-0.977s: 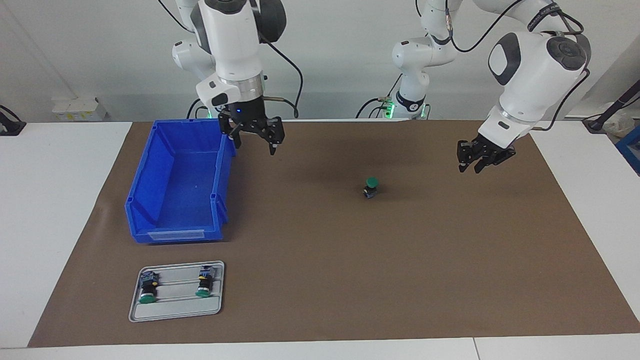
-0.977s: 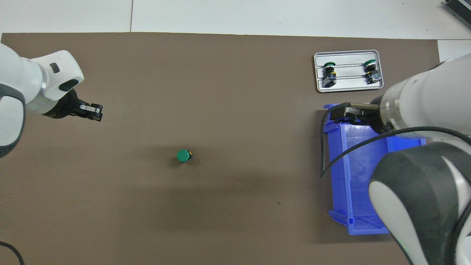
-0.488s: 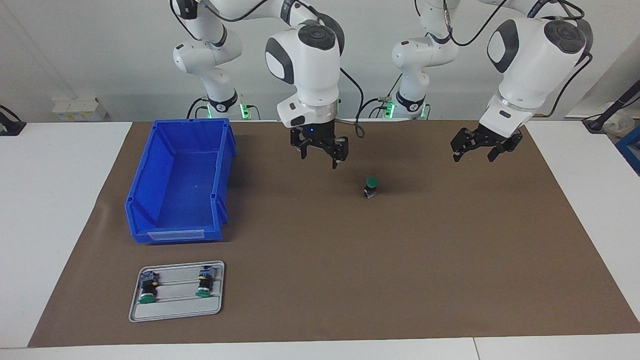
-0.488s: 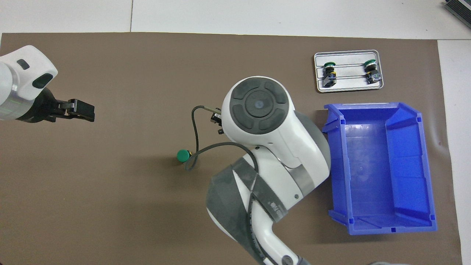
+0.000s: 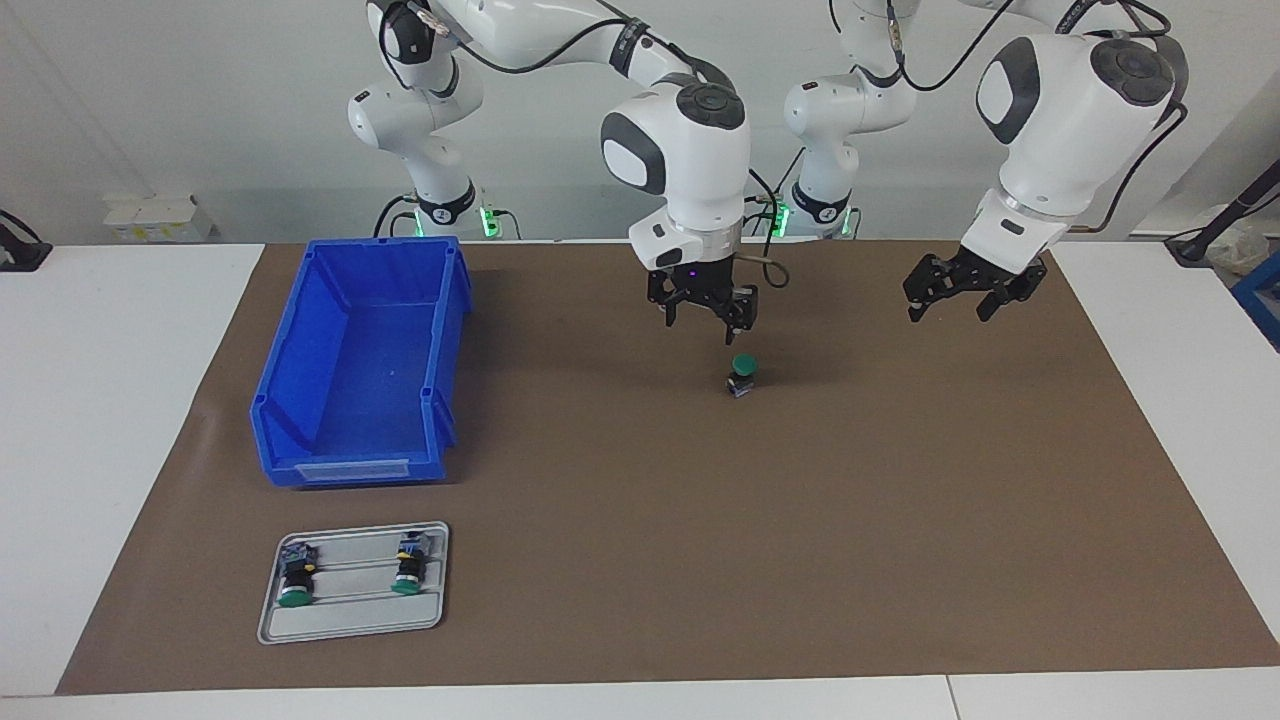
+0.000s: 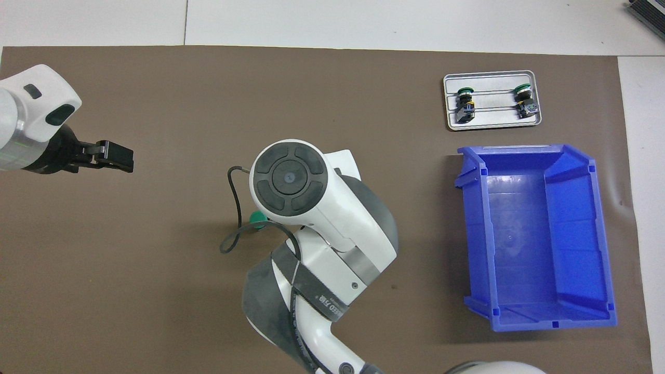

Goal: Place and press button with both arms

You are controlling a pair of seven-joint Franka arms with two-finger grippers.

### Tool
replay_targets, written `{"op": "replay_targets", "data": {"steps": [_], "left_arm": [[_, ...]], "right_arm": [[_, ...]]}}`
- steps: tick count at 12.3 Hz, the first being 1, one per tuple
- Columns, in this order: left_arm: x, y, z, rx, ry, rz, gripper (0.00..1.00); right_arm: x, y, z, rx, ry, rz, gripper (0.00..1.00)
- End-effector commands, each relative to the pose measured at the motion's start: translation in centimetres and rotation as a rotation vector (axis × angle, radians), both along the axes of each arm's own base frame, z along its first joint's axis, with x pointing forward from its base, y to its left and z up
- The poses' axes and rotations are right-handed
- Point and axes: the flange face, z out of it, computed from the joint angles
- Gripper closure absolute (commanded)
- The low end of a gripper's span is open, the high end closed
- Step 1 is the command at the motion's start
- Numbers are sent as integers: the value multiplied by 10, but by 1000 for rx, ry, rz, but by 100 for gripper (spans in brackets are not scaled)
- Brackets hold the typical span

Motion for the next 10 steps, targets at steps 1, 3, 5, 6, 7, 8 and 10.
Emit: {"op": "replay_targets", "data": {"steps": [1,3,5,6,7,8,10], "left_arm": [[-10,4,-1,24,-3,12,0],[-9,3,-8,23,-18,12,0],[-5,-1,-16,19,-47,24,0],[-5,2,-20,20,-39,42,0],[-5,2,-21,20,-39,42,0],[-5,4,-19,18,-43,47,0],[-4,13,-19,17,-45,63,0]], "right_arm": [[9,33,-25,-12,-14,-23,5],[17,44,-47,-19,-24,-45,5],[11,65,-64,-11,-31,-48,5],[12,66,-70,-14,-33,-46,5],[10,70,-84,-22,-27,-43,6],[2,78,-92,-33,-25,-31,6],[0,78,-94,-43,-29,-23,6]]}}
